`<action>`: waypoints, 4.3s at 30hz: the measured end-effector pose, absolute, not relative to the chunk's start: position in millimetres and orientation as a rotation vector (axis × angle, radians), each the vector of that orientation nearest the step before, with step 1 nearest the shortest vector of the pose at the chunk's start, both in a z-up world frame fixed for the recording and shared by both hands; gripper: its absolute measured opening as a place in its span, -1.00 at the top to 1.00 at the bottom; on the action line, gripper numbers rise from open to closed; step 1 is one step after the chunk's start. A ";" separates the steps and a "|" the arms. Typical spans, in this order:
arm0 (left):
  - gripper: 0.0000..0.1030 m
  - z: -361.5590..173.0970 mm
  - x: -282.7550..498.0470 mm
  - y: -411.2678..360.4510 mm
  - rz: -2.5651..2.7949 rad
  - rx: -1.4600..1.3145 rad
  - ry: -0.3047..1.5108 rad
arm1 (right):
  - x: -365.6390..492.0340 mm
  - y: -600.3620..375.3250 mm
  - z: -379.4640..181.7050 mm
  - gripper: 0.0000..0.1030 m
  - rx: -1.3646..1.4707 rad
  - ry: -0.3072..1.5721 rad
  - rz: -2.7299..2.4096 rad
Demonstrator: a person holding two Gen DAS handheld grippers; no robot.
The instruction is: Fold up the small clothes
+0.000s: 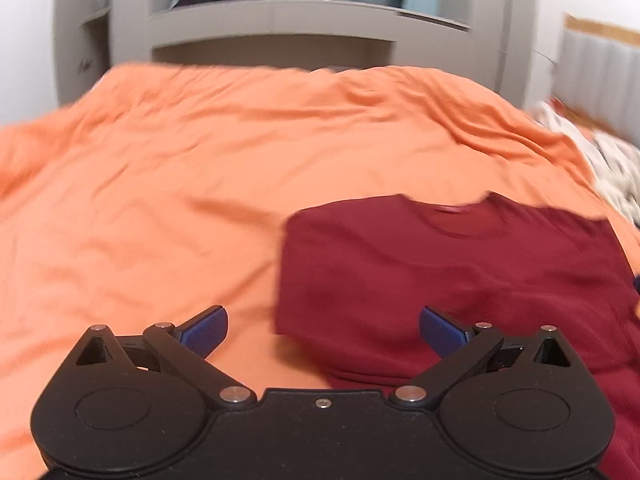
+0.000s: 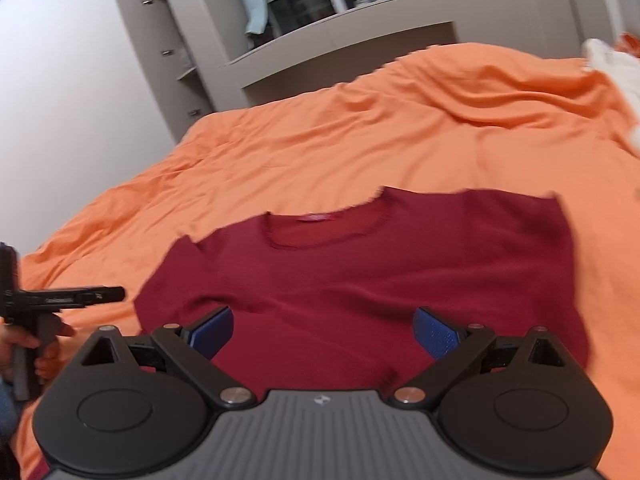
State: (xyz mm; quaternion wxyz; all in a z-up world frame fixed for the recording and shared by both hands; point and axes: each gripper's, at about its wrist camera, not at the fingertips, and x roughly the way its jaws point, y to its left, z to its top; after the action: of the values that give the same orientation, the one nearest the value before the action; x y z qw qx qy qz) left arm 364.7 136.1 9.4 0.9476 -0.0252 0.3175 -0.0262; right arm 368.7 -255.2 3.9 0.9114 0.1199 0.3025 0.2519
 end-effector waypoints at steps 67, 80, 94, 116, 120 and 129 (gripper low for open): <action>-0.30 -44.3 398.8 208.0 0.125 -0.514 0.805 | 349.3 -228.8 -37.1 -0.93 -0.199 0.640 0.305; -0.95 11.7 309.5 168.9 0.112 -0.422 0.652 | 260.7 -262.8 9.9 -1.00 -0.195 0.515 0.302; -0.99 12.3 181.2 89.9 -0.105 -0.209 0.574 | 152.2 -300.3 3.4 -1.00 0.046 0.494 0.220; -0.99 -12.4 128.2 65.8 -0.068 -0.065 0.618 | 103.9 -326.4 -15.0 -1.00 0.039 0.585 0.005; -0.99 -10.4 126.2 66.5 -0.066 -0.073 0.614 | 89.2 -331.0 1.4 -1.00 0.045 0.554 0.104; -0.99 12.1 92.2 55.1 -0.168 -0.015 0.531 | 47.8 -291.5 21.4 -1.00 -0.417 0.536 0.391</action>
State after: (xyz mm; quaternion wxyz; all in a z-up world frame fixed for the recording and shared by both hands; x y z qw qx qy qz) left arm 92.2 55.1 12.1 0.9615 -0.0075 0.2619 -0.0829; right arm 47.8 -291.5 21.4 0.9242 -0.2030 0.2612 0.1906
